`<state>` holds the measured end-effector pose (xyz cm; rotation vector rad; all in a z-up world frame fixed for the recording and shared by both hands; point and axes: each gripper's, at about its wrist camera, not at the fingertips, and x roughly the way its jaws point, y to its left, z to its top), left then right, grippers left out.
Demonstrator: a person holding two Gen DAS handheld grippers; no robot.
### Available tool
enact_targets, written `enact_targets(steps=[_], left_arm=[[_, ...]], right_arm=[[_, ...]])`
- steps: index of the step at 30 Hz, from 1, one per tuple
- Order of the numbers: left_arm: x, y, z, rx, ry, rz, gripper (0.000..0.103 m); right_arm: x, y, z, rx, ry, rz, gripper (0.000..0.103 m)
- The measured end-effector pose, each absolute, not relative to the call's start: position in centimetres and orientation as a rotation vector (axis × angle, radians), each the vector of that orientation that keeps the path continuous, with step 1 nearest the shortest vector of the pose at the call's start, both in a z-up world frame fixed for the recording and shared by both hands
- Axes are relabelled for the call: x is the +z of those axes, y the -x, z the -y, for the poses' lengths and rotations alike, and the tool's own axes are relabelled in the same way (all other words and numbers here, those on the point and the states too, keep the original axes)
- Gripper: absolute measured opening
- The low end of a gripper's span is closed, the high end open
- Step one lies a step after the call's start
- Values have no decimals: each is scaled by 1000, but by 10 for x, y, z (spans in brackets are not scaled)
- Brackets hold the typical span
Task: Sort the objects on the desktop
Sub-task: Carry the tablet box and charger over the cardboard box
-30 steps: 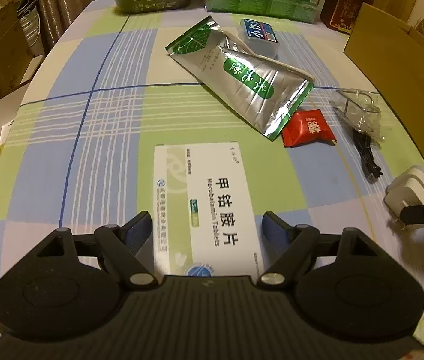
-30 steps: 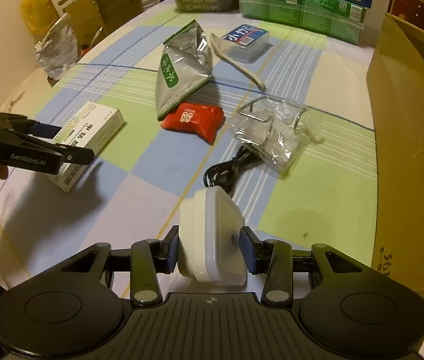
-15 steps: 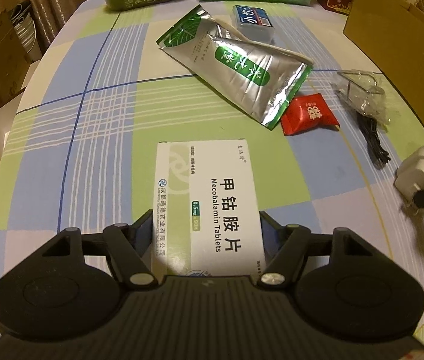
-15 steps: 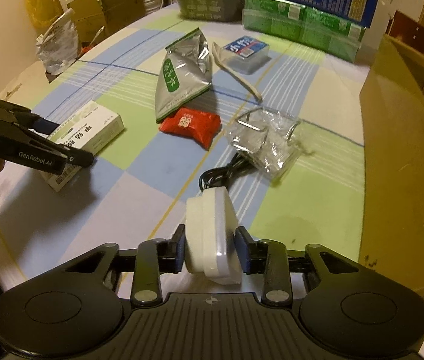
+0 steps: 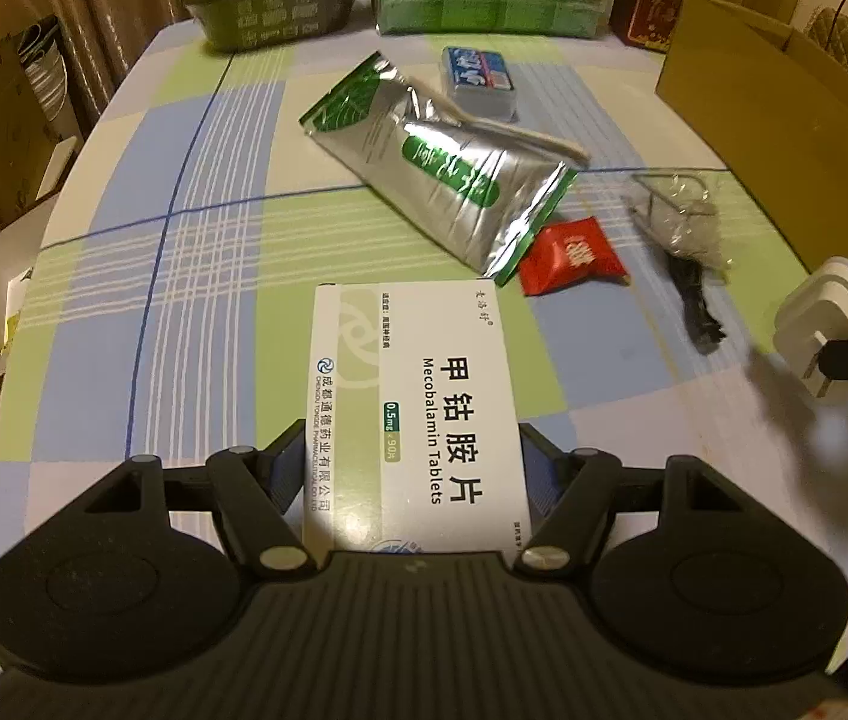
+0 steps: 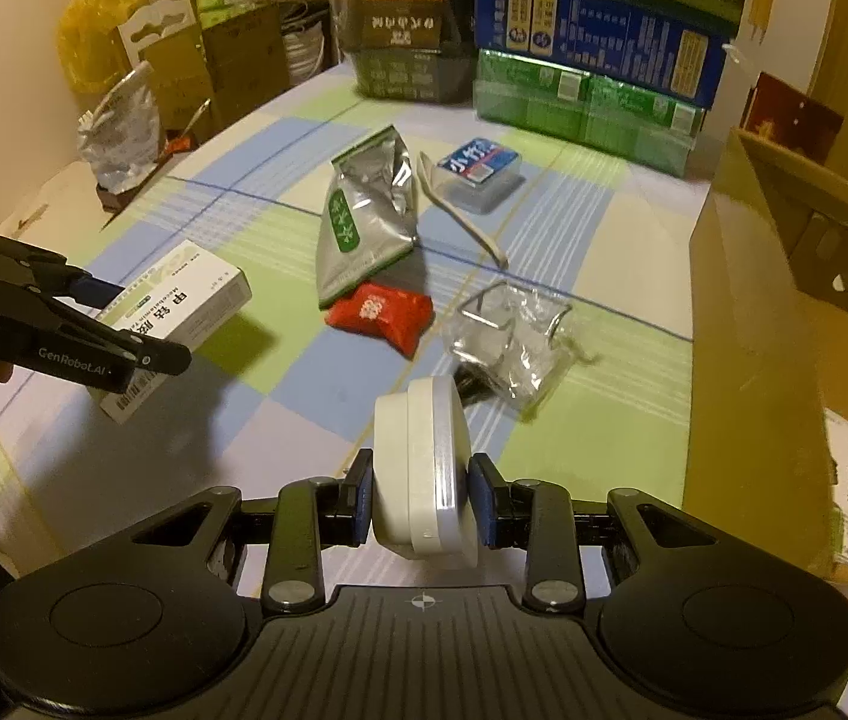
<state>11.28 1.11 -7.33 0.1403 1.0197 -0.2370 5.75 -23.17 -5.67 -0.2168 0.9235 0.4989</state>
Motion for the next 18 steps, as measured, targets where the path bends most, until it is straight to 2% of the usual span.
enact_targets(steps=[18], left_arm=[[-13,-76,24,-274,-158,-935,67]], right_arm=[[-4,-25,261,477,194,-832,30]])
